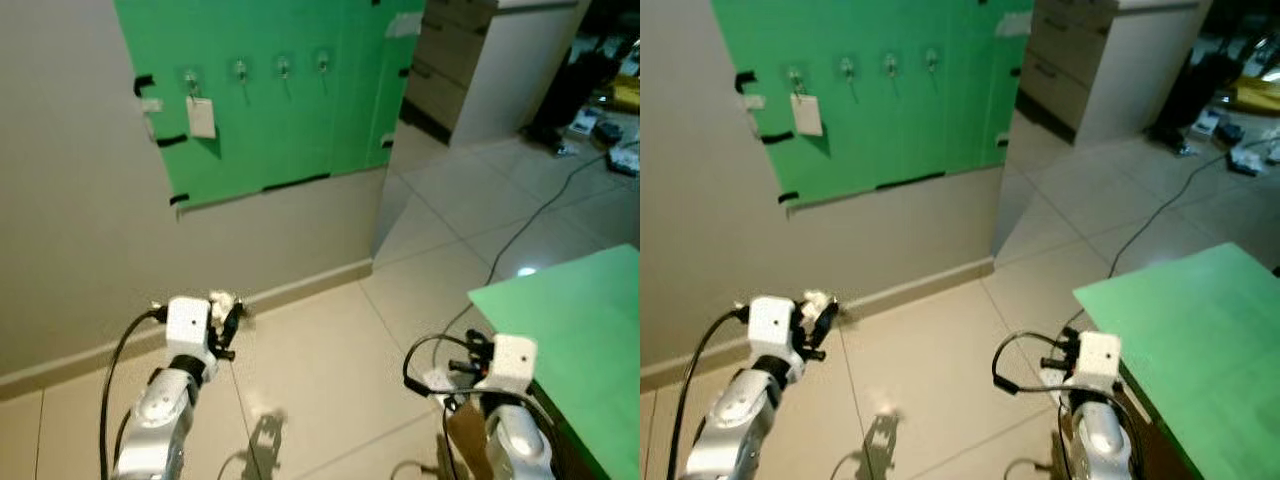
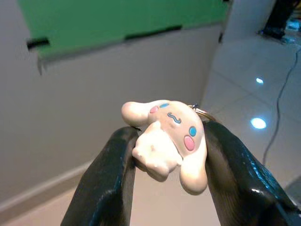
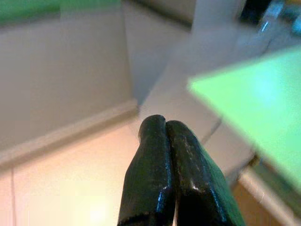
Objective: Hang keys on a hook
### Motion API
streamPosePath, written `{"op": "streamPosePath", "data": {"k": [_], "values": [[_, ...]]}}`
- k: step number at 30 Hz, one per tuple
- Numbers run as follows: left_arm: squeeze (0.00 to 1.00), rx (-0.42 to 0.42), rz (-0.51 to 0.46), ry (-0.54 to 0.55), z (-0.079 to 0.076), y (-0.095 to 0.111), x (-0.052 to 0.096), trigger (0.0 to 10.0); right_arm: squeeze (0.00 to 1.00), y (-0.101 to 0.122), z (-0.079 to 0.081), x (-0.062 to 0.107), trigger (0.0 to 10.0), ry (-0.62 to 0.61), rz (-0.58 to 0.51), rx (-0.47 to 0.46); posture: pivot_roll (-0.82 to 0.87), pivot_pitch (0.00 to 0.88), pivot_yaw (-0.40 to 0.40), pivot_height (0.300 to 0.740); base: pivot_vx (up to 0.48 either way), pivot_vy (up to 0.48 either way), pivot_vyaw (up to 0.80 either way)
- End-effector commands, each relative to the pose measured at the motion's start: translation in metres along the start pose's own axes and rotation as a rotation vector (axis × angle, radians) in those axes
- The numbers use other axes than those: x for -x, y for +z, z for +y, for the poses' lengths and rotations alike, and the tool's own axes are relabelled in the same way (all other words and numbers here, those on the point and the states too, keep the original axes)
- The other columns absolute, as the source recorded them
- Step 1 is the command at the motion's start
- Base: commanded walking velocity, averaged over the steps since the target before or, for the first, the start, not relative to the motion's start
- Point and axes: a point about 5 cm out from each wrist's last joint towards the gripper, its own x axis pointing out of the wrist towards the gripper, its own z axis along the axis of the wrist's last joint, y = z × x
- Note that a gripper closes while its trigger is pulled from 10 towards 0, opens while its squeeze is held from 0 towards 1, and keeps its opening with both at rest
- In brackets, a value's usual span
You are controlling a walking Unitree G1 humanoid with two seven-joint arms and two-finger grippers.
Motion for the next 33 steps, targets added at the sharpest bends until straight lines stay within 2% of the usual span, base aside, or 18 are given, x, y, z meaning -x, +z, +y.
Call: {"op": "streamPosePath", "data": {"k": [1,7,10,13,17,20,22,27,31,33], "values": [[0.0,0.0,0.0,0.021,0.004,-0.003,0.001,10.0,0.0,-0.002,-0.013,0.002,10.0,-0.001,0.002,0.007,-0.02,0.0,-0.013,0.74,0.0,0.0,0.79],[0.0,-0.02,-0.004,0.024,0.002,-0.006,0.0,10.0,0.0,0.01,-0.022,0.004,10.0,0.021,-0.072,0.028,-0.01,0.0,-0.01,0.74,0.0,0.0,0.72],[0.0,-0.025,-0.013,0.032,0.002,-0.006,-0.005,10.0,0.0,0.014,-0.03,0.0,10.0,0.009,-0.099,0.005,-0.01,0.0,0.002,0.74,0.0,0.0,0.56],[0.0,-0.042,-0.025,0.024,-0.005,0.002,-0.012,10.0,0.0,0.026,-0.016,-0.003,10.0,0.032,-0.16,0.0,-0.02,0.0,0.02,0.74,0.0,0.0,0.32],[0.0,-0.067,-0.074,0.044,-0.016,0.022,-0.015,10.0,0.02,0.046,0.003,-0.009,10.0,0.08,-0.228,0.003,-0.02,0.0,0.027,0.74,0.0,0.0,0.71],[0.0,-0.107,-0.096,0.065,-0.015,0.028,-0.017,10.0,0.02,0.06,0.013,-0.012,10.0,0.088,-0.27,-0.009,-0.02,0.0,0.016,0.74,0.0,0.0,0.69],[0.0,-0.082,-0.081,0.093,-0.012,0.027,-0.02,10.0,0.02,0.068,0.022,-0.009,10.0,0.124,-0.284,0.007,-0.01,0.0,0.002,0.74,0.0,0.0,0.65],[0.0,-0.139,-0.109,0.103,-0.015,0.041,-0.025,10.0,0.02,0.077,0.03,-0.008,10.0,0.15,-0.292,0.005,-0.01,0.0,0.002,0.74,0.0,0.0,0.63],[0.0,-0.141,-0.117,0.128,-0.014,0.051,-0.029,10.0,0.03,0.087,0.044,-0.008,10.0,0.186,-0.296,0.008,0.0,0.0,0.005,0.74,0.0,0.0,0.59],[0.0,-0.153,-0.119,0.118,-0.015,0.053,-0.03,10.0,0.03,0.089,0.046,-0.008,10.0,0.193,-0.294,0.009,0.0,0.0,0.009,0.74,0.0,0.0,0.57]]}}
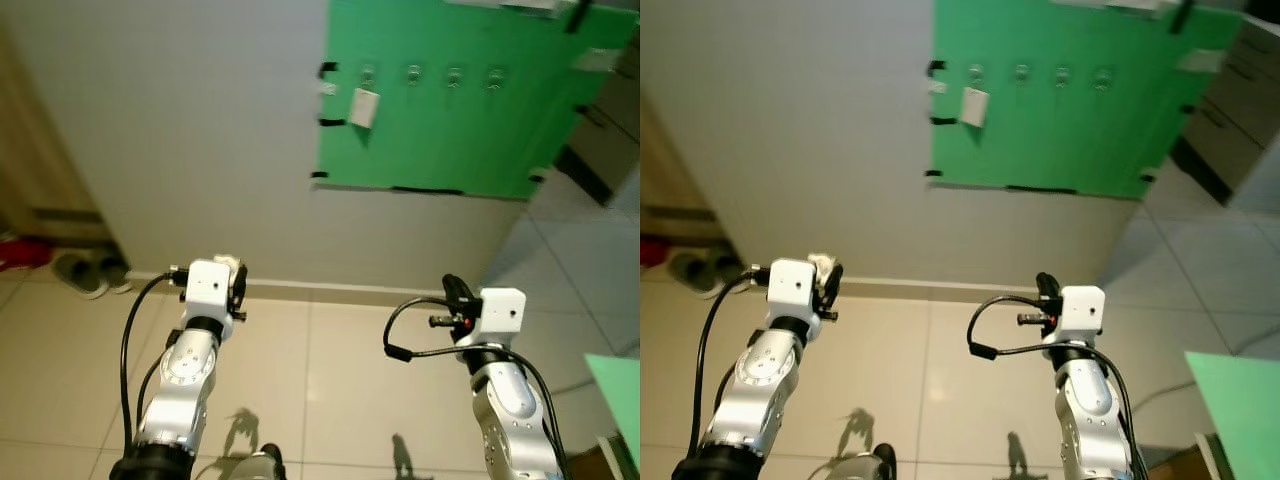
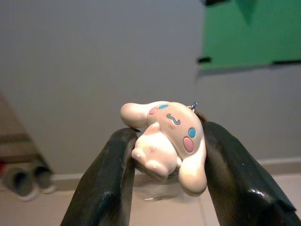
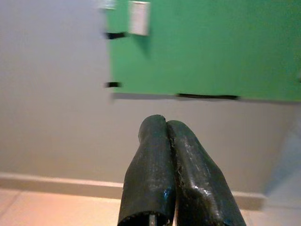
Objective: Hang keys on a hook
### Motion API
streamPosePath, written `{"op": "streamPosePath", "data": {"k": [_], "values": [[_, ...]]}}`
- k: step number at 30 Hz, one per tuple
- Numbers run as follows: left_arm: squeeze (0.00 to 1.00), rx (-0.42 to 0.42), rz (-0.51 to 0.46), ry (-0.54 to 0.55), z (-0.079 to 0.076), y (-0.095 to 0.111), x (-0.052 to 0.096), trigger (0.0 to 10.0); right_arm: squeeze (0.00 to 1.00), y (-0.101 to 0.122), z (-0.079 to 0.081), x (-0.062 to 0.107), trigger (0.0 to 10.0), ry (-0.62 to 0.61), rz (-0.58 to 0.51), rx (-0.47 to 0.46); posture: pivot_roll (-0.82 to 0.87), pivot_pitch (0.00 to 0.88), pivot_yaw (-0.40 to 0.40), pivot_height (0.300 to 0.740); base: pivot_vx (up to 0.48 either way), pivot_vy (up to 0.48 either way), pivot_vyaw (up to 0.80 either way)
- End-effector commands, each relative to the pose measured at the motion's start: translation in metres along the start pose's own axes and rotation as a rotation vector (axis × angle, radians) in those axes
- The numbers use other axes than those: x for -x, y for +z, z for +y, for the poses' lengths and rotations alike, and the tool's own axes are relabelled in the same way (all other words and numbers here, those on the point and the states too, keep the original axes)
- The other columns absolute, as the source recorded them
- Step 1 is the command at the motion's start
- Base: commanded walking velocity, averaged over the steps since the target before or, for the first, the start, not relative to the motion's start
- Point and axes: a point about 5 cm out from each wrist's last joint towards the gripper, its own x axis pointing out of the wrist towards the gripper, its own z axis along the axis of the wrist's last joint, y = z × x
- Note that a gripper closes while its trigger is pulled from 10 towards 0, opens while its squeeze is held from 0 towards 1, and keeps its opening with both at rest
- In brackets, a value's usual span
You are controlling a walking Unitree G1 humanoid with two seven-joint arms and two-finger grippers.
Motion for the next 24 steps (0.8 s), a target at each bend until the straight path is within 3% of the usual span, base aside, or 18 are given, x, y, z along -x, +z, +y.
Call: {"op": "streamPosePath", "data": {"k": [1,4,5,8,10,13,15,18,24], "values": [[0.0,-0.026,-0.011,-0.014,-0.001,0.006,-0.003,10.0,0.04,0.005,0.001,0.0,10.0,0.003,-0.004,0.009,0.0,0.0,0.009,0.74,0.0,0.0,0.56],[0.0,-0.072,-0.005,-0.065,-0.001,0.01,-0.007,10.0,0.02,0.006,0.007,-0.002,10.0,0.064,0.025,-0.005,0.0,0.0,0.019,0.74,0.0,0.0,0.56],[0.0,-0.082,-0.018,-0.118,0.005,0.018,-0.015,10.0,0.0,0.006,0.012,-0.006,10.0,0.152,0.077,-0.01,-0.01,0.0,0.021,0.74,0.0,0.0,0.0],[0.0,-0.101,-0.031,-0.202,0.01,0.028,-0.022,10.0,0.0,0.013,0.014,-0.009,10.0,0.24,0.091,-0.013,-0.01,0.0,0.022,0.74,0.0,0.0,0.0],[0.0,-0.155,-0.049,-0.3,0.014,0.038,-0.029,10.0,0.0,0.022,0.012,-0.013,10.0,0.328,0.105,0.016,0.0,0.0,0.023,0.74,0.0,0.0,0.0],[0.0,-0.168,-0.069,-0.33,0.032,0.058,-0.041,10.0,0.0,0.046,-0.004,-0.022,10.0,0.385,0.073,0.056,0.0,0.0,0.025,0.74,0.0,0.0,0.0],[0.0,-0.168,-0.081,-0.354,0.036,0.068,-0.045,10.0,0.0,0.057,-0.008,-0.026,10.0,0.413,0.067,0.065,-0.01,0.0,0.023,0.74,0.0,0.0,0.0],[0.0,-0.172,-0.112,-0.507,0.036,0.089,-0.047,10.0,0.0,0.073,-0.005,-0.032,10.0,0.515,0.065,0.111,-0.01,0.0,0.021,0.74,0.0,0.0,0.0],[0.0,-0.316,-0.192,-0.663,0.037,0.133,-0.055,10.0,0.0,0.101,0.008,-0.035,10.0,0.705,0.063,0.181,-0.01,0.0,0.013,0.74,0.0,0.0,0.0]]}}
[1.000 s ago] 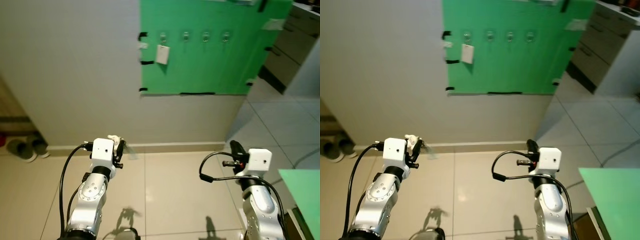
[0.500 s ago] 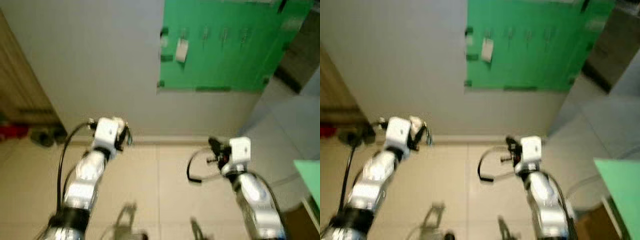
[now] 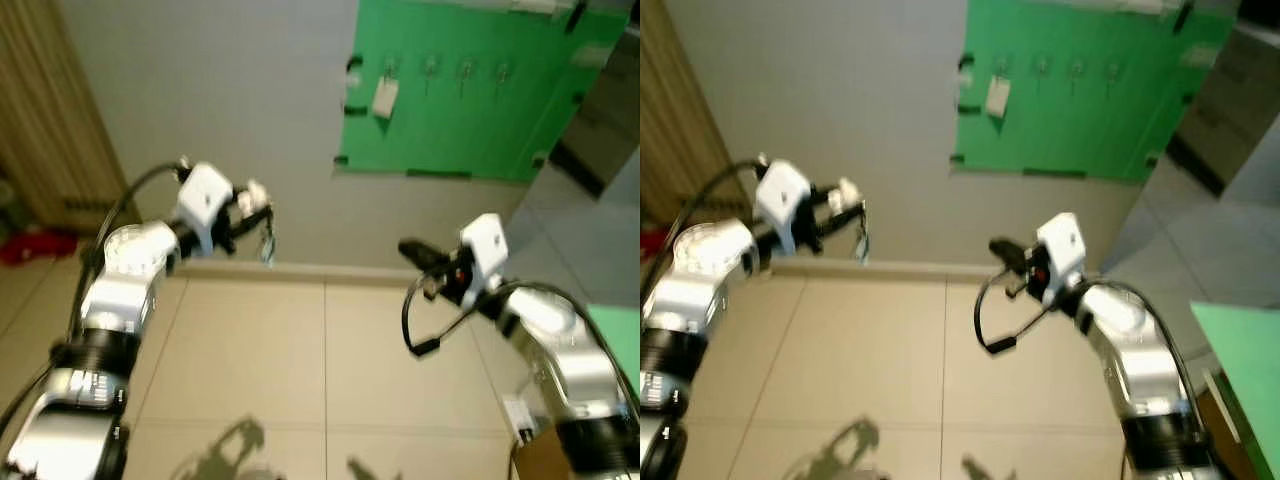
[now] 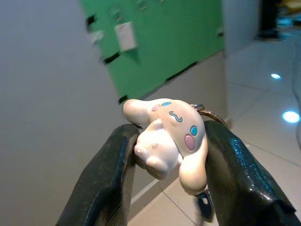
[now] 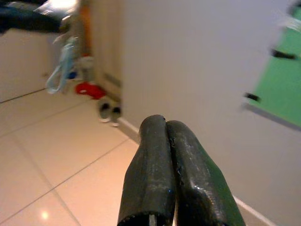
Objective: Hang keys on a hook
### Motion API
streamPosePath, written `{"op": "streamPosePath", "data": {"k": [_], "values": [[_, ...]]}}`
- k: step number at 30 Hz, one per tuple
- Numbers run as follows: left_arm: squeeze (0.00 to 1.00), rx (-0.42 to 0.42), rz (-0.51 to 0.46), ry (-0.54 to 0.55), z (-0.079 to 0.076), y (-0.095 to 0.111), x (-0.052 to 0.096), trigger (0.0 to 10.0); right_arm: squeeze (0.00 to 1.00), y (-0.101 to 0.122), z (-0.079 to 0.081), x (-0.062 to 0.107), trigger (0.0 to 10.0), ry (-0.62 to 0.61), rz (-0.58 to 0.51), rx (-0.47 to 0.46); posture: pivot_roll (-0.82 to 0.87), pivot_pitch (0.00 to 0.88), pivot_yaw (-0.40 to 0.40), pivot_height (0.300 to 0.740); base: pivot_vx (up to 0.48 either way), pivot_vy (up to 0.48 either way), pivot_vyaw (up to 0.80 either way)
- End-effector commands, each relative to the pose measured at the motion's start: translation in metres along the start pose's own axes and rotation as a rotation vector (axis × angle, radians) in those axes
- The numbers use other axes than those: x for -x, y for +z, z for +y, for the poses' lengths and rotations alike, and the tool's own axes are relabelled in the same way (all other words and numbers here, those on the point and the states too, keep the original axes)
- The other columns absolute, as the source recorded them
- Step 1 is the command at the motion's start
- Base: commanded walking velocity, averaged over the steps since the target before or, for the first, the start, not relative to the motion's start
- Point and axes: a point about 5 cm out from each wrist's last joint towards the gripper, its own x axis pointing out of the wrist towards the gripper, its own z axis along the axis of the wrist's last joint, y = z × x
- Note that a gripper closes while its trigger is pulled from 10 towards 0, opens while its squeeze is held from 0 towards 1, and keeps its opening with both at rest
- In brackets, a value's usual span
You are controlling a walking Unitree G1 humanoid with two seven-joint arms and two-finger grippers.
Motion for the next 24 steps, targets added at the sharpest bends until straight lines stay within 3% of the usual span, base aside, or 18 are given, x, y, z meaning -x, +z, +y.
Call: {"op": "streamPosePath", "data": {"k": [1,4,5,15,24], "values": [[0.0,-0.052,-0.048,-0.049,0.006,0.02,-0.006,10.0,0.0,0.018,0.0,-0.001,10.0,0.066,-0.024,0.04,-0.01,0.0,0.013,0.74,0.0,0.0,0.0],[0.0,-0.082,-0.065,-0.103,0.01,0.032,-0.007,10.0,0.0,0.029,0.004,-0.002,10.0,0.119,-0.035,0.055,-0.01,0.0,0.013,0.74,0.0,0.0,0.0],[0.0,-0.117,-0.074,-0.165,0.013,0.042,-0.006,10.0,0.0,0.038,0.008,-0.003,10.0,0.168,-0.046,0.063,-0.01,0.0,0.011,0.74,0.0,0.0,0.0],[0.0,-0.243,-0.126,-0.35,0.016,0.075,-0.009,10.0,0.0,0.063,0.023,-0.004,10.0,0.299,-0.069,0.079,-0.02,0.0,0.018,0.74,0.0,0.0,0.0],[0.0,-0.358,-0.163,-0.445,0.014,0.102,-0.016,10.0,0.0,0.088,0.032,-0.009,10.0,0.405,-0.087,0.138,-0.03,0.0,0.02,0.74,0.0,0.0,0.0]]}}
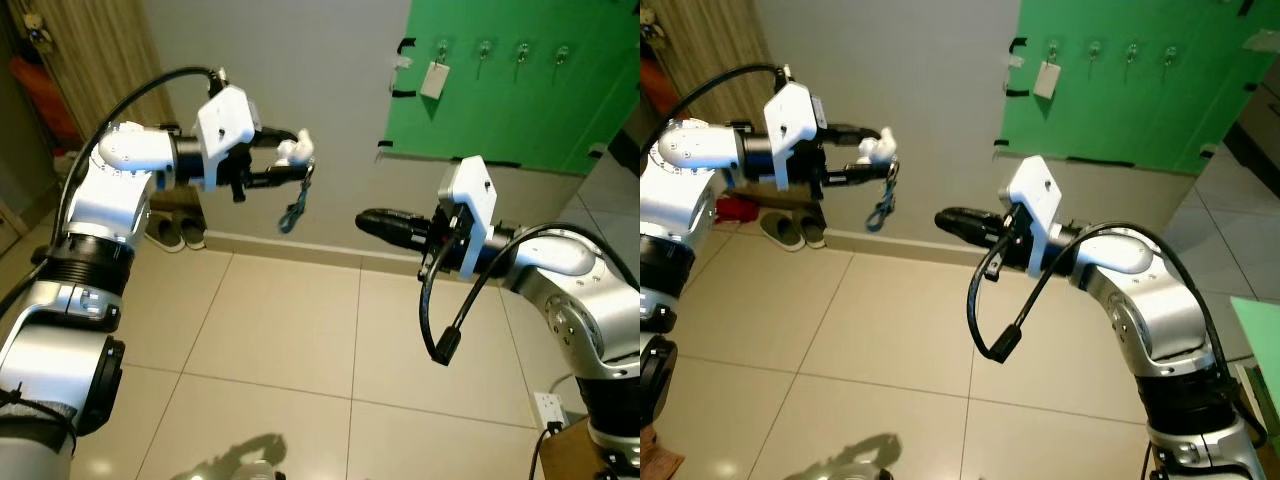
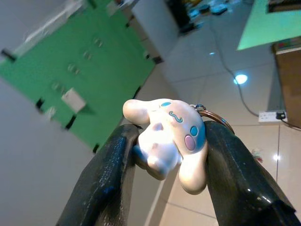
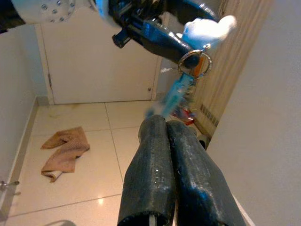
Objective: Hang keys on a hook
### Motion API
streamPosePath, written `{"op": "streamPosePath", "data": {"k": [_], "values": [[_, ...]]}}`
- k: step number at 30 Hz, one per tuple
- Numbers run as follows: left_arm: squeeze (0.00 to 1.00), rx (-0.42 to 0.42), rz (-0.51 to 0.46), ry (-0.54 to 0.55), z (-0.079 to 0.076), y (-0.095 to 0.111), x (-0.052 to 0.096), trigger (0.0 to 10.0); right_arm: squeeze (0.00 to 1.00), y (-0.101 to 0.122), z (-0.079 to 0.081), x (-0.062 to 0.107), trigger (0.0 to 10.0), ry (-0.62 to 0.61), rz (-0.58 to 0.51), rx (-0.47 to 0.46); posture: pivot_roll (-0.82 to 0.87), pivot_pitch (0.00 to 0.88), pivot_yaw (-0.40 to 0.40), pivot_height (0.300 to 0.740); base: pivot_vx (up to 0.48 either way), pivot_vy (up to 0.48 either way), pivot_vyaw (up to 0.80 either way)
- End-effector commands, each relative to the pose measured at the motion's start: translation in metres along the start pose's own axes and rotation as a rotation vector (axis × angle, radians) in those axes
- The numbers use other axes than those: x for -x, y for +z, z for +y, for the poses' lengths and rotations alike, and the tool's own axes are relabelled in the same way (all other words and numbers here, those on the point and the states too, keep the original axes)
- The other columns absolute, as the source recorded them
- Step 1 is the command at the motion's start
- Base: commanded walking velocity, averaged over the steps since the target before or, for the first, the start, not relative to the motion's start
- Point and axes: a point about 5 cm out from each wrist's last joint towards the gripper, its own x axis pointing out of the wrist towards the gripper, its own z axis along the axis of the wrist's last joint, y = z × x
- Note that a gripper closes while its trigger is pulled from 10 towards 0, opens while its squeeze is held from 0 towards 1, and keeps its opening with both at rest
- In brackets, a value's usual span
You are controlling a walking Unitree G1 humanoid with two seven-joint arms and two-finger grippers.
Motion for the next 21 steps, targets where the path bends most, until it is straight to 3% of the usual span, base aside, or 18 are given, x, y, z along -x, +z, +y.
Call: {"op": "streamPosePath", "data": {"k": [1,11,16,21], "values": [[0.0,-0.026,-0.005,-0.042,0.0,0.005,-0.004,10.0,0.0,0.008,0.004,-0.002,10.0,0.041,-0.007,0.019,-0.03,0.0,0.02,0.74,0.0,0.0,0.0],[0.0,-0.122,-0.019,-0.172,-0.005,0.017,-0.018,10.0,0.0,0.03,0.002,-0.012,10.0,0.085,-0.051,0.053,-0.02,0.0,0.011,0.74,0.0,0.0,0.0],[0.0,-0.13,-0.05,-0.211,-0.005,0.023,-0.02,10.0,0.0,0.035,-0.001,-0.01,10.0,0.091,-0.059,0.056,-0.02,0.0,0.005,0.74,0.0,0.0,0.0],[0.0,-0.19,-0.086,-0.306,-0.007,0.033,-0.014,10.0,0.0,0.037,-0.01,-0.005,10.0,0.109,-0.022,0.075,-0.02,0.0,0.005,0.74,0.0,0.0,0.0]]}}
